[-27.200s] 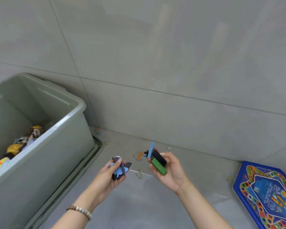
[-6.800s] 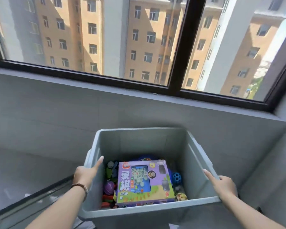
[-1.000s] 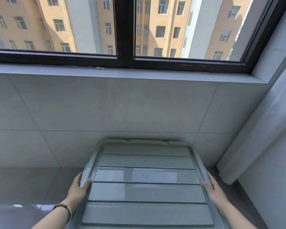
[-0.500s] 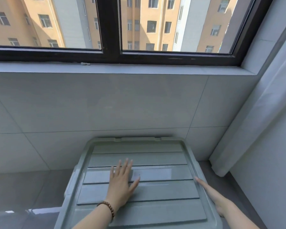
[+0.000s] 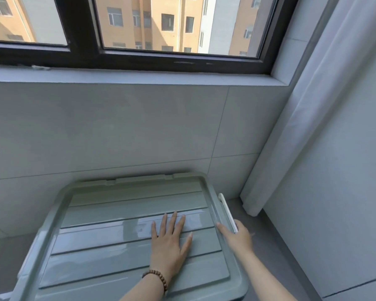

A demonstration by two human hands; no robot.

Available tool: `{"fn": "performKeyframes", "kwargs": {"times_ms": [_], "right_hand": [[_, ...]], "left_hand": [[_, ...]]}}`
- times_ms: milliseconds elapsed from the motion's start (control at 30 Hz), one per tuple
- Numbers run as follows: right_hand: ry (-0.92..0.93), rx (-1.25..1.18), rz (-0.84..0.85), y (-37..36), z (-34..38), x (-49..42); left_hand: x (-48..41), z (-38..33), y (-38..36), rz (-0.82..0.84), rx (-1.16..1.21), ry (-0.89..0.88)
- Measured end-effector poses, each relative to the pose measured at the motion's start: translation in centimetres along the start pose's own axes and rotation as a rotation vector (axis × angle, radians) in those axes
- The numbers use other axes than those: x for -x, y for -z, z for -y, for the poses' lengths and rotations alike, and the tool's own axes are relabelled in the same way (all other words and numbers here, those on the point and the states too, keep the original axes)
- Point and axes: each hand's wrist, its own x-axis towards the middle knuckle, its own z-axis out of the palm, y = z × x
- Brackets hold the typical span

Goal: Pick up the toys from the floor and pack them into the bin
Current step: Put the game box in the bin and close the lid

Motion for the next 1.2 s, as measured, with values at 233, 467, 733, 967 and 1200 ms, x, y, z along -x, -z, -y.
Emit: {"fn": "performKeyframes", "kwargs": {"times_ms": [233, 467, 733, 967, 1200], "right_hand": [[0.048, 0.101, -0.084, -0.8, 0.1, -0.1], [-0.002, 0.280, 0.009, -1.4, 1.1, -2.0], [-0.027, 0.288, 0.065, -2.2, 2.6, -5.3], [0.095, 0.450, 0.013, -3.0, 2.4, -4.8], [0.345, 0.675, 0.003, -4.9, 5.0, -1.6]], "left_hand": [[-0.2, 0.1, -0.2, 0.015, -0.020, 0.028], [-0.1, 0.1, -0.3, 0.008, -0.006, 0.018], [-0.1, 0.0, -0.4, 0.006, 0.004, 0.025], [-0.1, -0.1, -0.5, 0.029, 0.047, 0.002], [0.4, 6.7, 2.4, -0.055, 0.086, -0.047]]}}
